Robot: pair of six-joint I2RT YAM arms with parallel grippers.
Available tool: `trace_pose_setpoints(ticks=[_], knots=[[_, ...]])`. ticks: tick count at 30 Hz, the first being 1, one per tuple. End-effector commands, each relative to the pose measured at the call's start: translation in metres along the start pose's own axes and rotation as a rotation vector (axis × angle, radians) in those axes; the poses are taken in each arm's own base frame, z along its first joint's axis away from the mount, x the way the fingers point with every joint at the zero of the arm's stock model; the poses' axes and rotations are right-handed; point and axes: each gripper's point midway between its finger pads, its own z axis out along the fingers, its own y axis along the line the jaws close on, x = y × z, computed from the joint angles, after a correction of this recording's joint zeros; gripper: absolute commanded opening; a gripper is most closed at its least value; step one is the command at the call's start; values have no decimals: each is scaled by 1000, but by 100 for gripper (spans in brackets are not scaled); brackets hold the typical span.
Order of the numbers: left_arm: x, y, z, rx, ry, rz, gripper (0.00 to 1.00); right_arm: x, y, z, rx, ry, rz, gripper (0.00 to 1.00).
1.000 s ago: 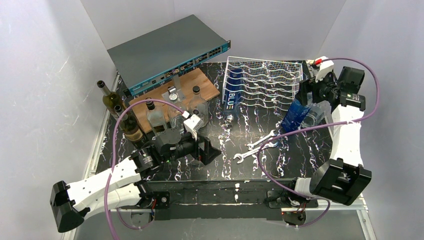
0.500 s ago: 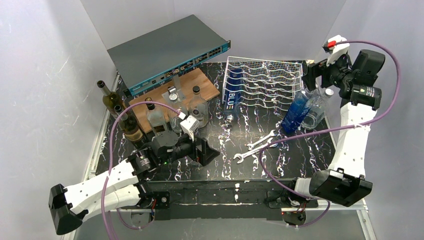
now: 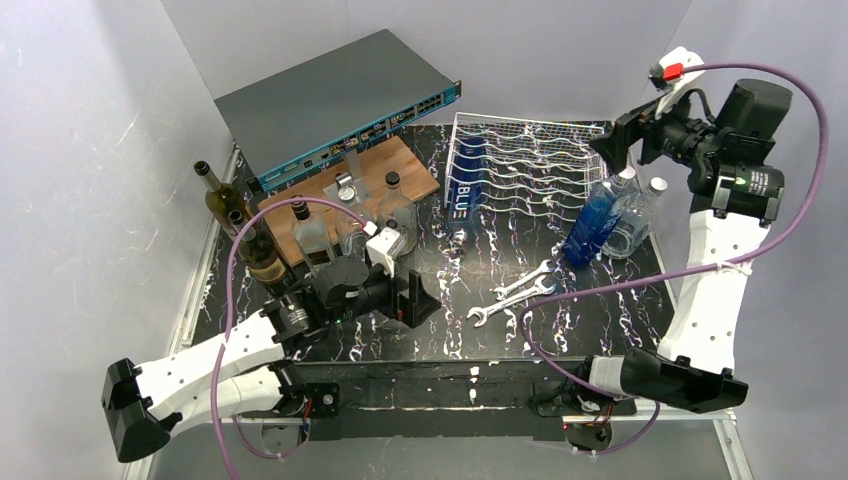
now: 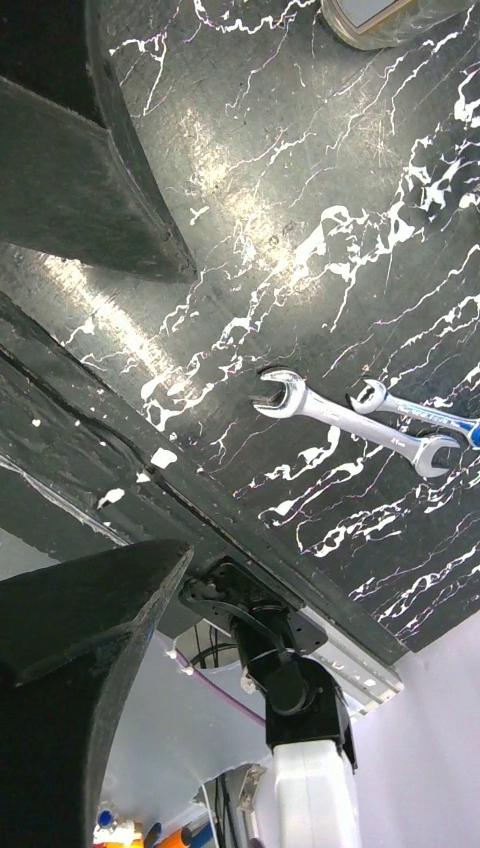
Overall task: Take the wine bottle off the wine rack
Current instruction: Pick up the wine bottle from the wine rack.
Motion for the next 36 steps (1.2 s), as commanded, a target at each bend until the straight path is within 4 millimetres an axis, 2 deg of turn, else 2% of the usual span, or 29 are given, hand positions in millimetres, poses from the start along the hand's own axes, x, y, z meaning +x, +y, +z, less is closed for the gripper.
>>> trace_pose_setpoints(ticks=[1,8,13,19,24,29,33,36], knots=[[-20,-2,1,-39,-30,-27,98,-10,43,7,-132,-9,10,98],[-27,2,15,-107,15,-38,98,23,110,36,-318,89,-29,98],[-26,-1,28,-114,59,-29,98,51,141,46,-384,172,-70,98],[-21,2,42,-138,101,-24,98,104,177,70,-449,289,-67,98],[-2,13,45,-169,136,-47,98,145,205,103,-488,352,79,98],[15,24,38,-197,137,-87,98,162,213,147,-406,325,196,98],[23,33,27,-223,127,-109,98,171,202,176,-244,281,311,98],[26,37,21,-236,111,-118,98,187,189,195,-91,298,386,98]])
